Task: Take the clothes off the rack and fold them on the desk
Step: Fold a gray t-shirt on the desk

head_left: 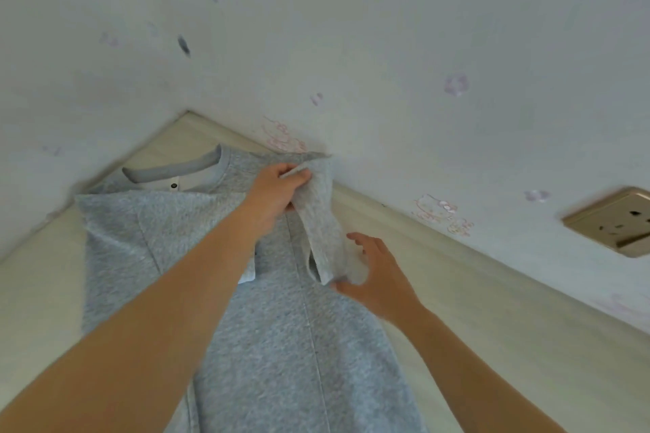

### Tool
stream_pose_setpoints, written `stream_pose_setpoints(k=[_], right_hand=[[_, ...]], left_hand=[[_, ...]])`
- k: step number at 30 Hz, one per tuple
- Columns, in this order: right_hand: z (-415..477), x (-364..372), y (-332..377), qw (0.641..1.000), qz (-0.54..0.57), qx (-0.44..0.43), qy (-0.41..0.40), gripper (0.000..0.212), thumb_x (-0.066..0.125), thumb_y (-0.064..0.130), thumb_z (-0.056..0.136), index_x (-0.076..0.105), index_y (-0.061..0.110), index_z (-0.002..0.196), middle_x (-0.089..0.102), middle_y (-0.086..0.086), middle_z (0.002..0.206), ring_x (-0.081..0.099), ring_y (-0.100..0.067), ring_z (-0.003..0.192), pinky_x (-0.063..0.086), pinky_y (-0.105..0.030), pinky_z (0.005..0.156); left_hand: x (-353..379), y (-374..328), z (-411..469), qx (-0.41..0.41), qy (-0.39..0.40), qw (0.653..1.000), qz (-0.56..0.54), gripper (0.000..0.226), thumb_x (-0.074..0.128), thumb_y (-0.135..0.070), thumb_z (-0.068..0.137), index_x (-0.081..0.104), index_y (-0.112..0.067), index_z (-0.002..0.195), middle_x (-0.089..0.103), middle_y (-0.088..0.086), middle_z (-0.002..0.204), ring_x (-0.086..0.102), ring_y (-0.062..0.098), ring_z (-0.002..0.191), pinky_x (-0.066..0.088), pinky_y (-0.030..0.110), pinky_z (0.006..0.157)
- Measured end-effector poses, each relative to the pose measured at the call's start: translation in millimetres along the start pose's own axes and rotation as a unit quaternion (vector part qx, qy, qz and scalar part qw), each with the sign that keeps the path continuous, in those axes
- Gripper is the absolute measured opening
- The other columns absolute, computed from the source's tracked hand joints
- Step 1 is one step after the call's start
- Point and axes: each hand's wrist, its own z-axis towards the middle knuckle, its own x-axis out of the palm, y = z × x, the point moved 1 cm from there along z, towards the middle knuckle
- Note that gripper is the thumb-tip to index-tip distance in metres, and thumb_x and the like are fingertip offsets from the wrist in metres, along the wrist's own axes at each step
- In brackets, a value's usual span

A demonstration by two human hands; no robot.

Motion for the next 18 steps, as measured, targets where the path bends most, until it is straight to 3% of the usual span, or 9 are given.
stream_pose_setpoints(k=[3, 6, 8, 10, 13, 15, 18], right_hand=[[-5, 5, 19, 0.991, 0.031, -0.066, -0.109, 0.031, 0.065, 0.028, 0.088, 0.057, 0.033, 0.117, 0.055, 0.022, 0.114, 0.051, 0.003, 0.104, 0.049, -0.027, 0.090], [-12, 8, 55, 0.976, 0.066, -0.149, -0.142, 0.014, 0.060, 0.021, 0.092, 0.064, 0.027, 0.103, 0.060, 0.018, 0.097, 0.056, 0.002, 0.088, 0.047, -0.018, 0.078], [-18, 14, 81, 0.966, 0.077, -0.211, -0.126, 0.011, 0.060, 0.023, 0.093, 0.065, 0.026, 0.103, 0.060, 0.017, 0.095, 0.056, 0.002, 0.087, 0.044, -0.012, 0.076], [-20, 28, 97, 0.966, 0.077, -0.241, -0.060, 0.018, 0.058, 0.028, 0.094, 0.062, 0.028, 0.112, 0.059, 0.018, 0.103, 0.055, 0.002, 0.096, 0.043, -0.011, 0.083], [-12, 60, 96, 0.970, 0.016, -0.240, 0.031, 0.030, 0.056, 0.026, 0.094, 0.056, 0.028, 0.124, 0.053, 0.014, 0.121, 0.047, -0.002, 0.114, 0.040, -0.019, 0.096], [-6, 74, 89, 0.973, -0.016, -0.224, 0.044, 0.033, 0.056, 0.026, 0.093, 0.054, 0.027, 0.125, 0.049, 0.012, 0.124, 0.044, -0.007, 0.117, 0.040, -0.026, 0.098], [0, 80, 82, 0.982, -0.017, -0.172, 0.070, 0.037, 0.057, 0.032, 0.094, 0.050, 0.028, 0.130, 0.046, 0.011, 0.126, 0.045, -0.009, 0.118, 0.040, -0.024, 0.096]], left_hand=[[-14, -35, -4, 0.033, 0.030, 0.999, -0.013, 0.008, 0.062, -0.016, 0.092, 0.064, -0.014, 0.085, 0.064, 0.001, 0.073, 0.063, 0.009, 0.063, 0.052, 0.021, 0.053], [-50, -67, -11, 0.054, 0.045, 0.997, 0.008, 0.009, 0.060, -0.018, 0.094, 0.066, -0.014, 0.089, 0.067, -0.003, 0.072, 0.064, 0.004, 0.063, 0.053, 0.019, 0.056], [-92, -77, -13, 0.057, 0.021, 0.997, 0.043, 0.009, 0.061, -0.021, 0.093, 0.068, -0.016, 0.090, 0.068, -0.006, 0.072, 0.063, 0.002, 0.064, 0.053, 0.016, 0.058], [-137, -64, -8, 0.030, -0.040, 0.995, 0.089, 0.007, 0.062, -0.020, 0.092, 0.066, -0.017, 0.087, 0.066, -0.005, 0.072, 0.062, 0.002, 0.061, 0.052, 0.016, 0.055], [-197, 0, -3, -0.066, -0.140, 0.972, 0.175, 0.007, 0.065, -0.018, 0.091, 0.062, -0.013, 0.087, 0.060, 0.009, 0.081, 0.061, 0.022, 0.074, 0.055, 0.033, 0.068], [-214, 47, -8, -0.143, -0.139, 0.963, 0.179, 0.019, 0.067, -0.024, 0.089, 0.064, -0.005, 0.091, 0.064, 0.016, 0.089, 0.064, 0.030, 0.085, 0.055, 0.048, 0.079], [-210, 78, -18, -0.156, -0.166, 0.959, 0.171, 0.059, 0.074, -0.043, 0.081, 0.059, -0.006, 0.124, 0.063, 0.012, 0.117, 0.062, 0.032, 0.103, 0.054, 0.046, 0.087]])
